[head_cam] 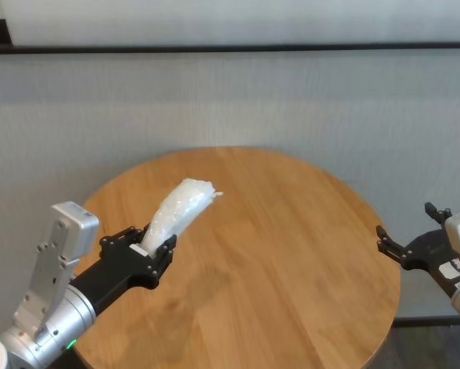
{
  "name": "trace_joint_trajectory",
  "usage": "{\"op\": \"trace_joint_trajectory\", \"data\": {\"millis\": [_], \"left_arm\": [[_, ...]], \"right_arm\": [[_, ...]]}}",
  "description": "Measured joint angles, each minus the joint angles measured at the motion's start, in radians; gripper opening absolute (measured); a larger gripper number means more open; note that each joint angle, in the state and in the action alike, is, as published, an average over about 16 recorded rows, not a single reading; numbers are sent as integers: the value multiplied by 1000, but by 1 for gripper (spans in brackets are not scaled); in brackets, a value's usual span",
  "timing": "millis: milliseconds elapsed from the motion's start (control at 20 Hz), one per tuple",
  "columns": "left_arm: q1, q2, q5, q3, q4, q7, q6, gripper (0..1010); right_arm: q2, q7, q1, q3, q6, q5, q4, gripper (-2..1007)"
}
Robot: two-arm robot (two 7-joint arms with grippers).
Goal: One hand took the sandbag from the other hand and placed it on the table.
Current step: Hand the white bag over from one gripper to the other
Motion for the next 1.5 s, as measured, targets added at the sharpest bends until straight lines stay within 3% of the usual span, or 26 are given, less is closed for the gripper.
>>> {"op": "trace_joint_trajectory", "data": {"millis": [400,750,1050,1500], "left_arm": [[-9,49,-55,-1,-15,-63,5,383],[-9,88,-87,11,-46,-76,71,383],[-6,113,-94,34,-75,-72,127,383],[9,147,-86,71,-140,-66,164,383]], "right_arm": [[0,0,0,0,0,0,0,1000],[0,0,0,0,0,0,0,1000],[0,0,0,0,0,0,0,1000],[0,0,0,0,0,0,0,1000]]}}
